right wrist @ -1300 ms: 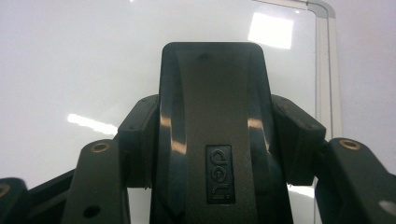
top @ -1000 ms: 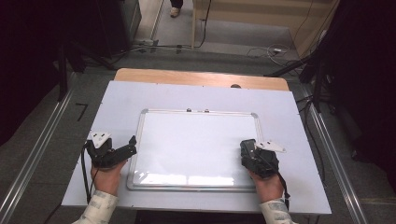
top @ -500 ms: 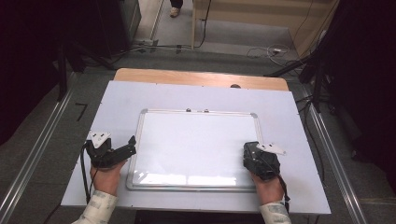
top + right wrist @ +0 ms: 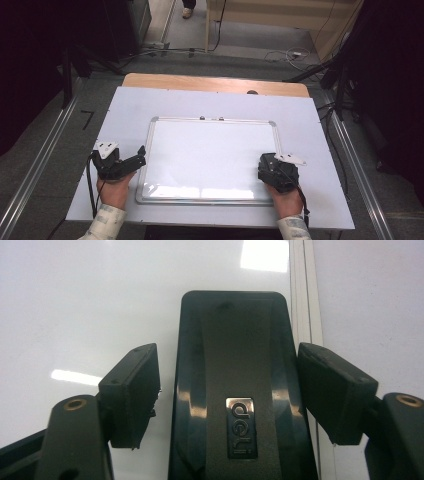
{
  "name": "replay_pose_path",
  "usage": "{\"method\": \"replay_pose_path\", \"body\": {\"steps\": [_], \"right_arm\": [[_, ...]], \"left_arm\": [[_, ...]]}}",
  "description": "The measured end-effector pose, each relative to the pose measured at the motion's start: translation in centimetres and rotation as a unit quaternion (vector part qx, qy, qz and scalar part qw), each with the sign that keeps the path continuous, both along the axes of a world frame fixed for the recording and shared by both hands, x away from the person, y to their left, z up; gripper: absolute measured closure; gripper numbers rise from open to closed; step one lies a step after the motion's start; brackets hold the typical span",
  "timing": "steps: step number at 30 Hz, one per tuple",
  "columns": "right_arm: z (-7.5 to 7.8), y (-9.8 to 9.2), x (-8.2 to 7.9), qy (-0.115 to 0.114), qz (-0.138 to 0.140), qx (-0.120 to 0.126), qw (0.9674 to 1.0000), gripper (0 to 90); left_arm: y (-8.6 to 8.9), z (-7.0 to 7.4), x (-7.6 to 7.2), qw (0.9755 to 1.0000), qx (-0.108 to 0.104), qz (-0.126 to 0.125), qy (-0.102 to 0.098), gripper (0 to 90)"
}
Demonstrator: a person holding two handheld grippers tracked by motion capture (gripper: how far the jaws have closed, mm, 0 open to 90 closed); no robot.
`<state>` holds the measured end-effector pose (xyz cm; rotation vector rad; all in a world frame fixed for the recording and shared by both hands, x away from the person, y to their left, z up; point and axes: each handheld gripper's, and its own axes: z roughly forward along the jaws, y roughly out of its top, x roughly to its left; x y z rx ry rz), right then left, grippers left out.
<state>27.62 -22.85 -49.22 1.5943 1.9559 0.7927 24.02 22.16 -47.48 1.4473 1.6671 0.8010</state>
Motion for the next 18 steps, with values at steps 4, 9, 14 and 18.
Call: {"method": "replay_pose_path", "body": {"steps": [4,9,14,18], "right_arm": [[0.7,-0.2,-0.4,-0.012,0.001,0.003,0.9999,23.1],[1.8,-0.6,-1.0,-0.024,0.006,0.022,0.9994,23.0],[2.9,0.0,-1.6,-0.041,0.051,0.018,0.9977,22.2],[3.6,0.4,-1.2,-0.037,0.077,0.025,0.9960,21.4]], "left_arm": [[0.0,0.0,0.0,1.0000,0.000,0.001,-0.001,3.4],[0.0,0.0,-0.1,1.0000,0.003,0.001,0.001,3.4],[-0.1,0.0,-0.1,1.0000,0.005,-0.001,0.001,3.4],[0.0,0.0,0.0,1.0000,0.004,0.000,0.001,3.3]]}}
